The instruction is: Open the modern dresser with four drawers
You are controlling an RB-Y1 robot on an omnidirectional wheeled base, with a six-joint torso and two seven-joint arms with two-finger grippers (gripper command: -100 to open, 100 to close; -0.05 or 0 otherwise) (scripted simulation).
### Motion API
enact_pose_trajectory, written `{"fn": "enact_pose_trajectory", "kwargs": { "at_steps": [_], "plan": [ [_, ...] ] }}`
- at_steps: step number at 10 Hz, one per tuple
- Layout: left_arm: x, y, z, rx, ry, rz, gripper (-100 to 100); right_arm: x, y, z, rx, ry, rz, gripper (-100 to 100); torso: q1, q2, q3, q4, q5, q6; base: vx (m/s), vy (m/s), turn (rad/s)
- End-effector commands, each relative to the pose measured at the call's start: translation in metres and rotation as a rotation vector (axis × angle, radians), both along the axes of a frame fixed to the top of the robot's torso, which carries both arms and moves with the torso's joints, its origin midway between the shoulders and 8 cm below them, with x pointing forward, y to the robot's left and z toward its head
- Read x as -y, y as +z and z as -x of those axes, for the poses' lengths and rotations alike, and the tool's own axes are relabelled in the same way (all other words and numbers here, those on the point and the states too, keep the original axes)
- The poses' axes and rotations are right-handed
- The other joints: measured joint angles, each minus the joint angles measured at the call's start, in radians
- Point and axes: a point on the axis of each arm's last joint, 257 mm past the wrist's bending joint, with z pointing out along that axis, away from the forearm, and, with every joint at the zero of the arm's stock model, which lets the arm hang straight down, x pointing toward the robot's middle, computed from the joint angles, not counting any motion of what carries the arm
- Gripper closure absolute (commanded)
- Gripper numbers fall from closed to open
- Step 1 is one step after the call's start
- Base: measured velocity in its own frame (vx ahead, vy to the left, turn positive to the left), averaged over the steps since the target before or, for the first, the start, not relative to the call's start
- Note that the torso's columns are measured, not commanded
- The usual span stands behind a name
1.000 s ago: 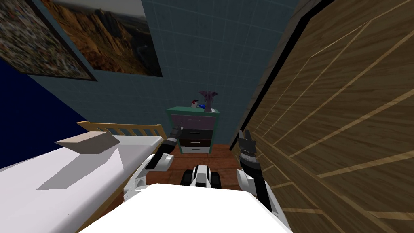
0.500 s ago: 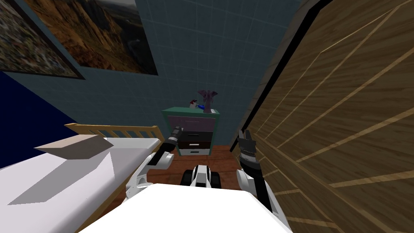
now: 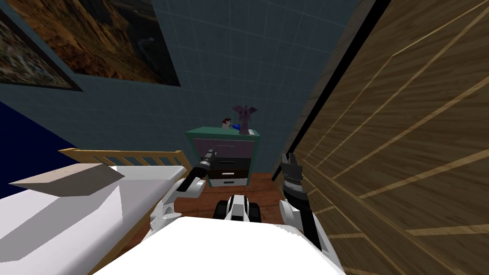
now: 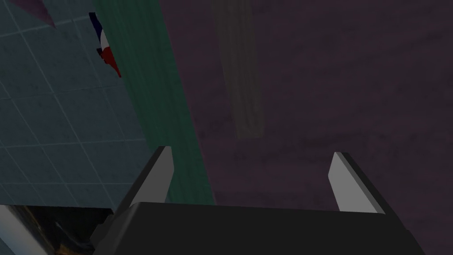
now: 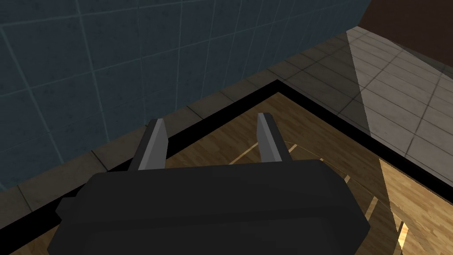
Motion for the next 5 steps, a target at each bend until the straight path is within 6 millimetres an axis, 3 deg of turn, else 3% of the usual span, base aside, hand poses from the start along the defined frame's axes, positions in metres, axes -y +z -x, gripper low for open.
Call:
{"fn": "enact_pose_trajectory", "kwargs": {
  "at_steps": [1,2,3,5],
  "plan": [
    [-0.004,-0.012,-0.005,-0.049,0.01,-0.006,-100,0.0,0.0,0.0,0.0,0.0,0.0,0,0.0,0.0,0.0,0.0,0.0,0.0,0.075,0.003,-0.019],
    [-0.002,-0.009,-0.003,-0.035,0.007,-0.004,-100,0.0,0.0,0.0,0.0,0.0,0.0,0,0.0,0.0,0.0,0.0,0.0,0.0,0.035,0.003,-0.004],
    [-0.022,-0.006,-0.014,-0.021,0.055,-0.043,-100,0.0,0.0,0.0,0.0,0.0,0.0,0,0.0,0.001,0.001,0.0,0.0,0.0,-0.097,0.037,-0.329],
    [-0.045,-0.003,-0.027,-0.009,0.105,-0.077,-100,0.0,0.0,0.0,0.0,0.0,0.0,0,0.002,0.006,0.004,0.002,0.001,-0.001,-0.14,0.066,-0.264]
  ]
}}
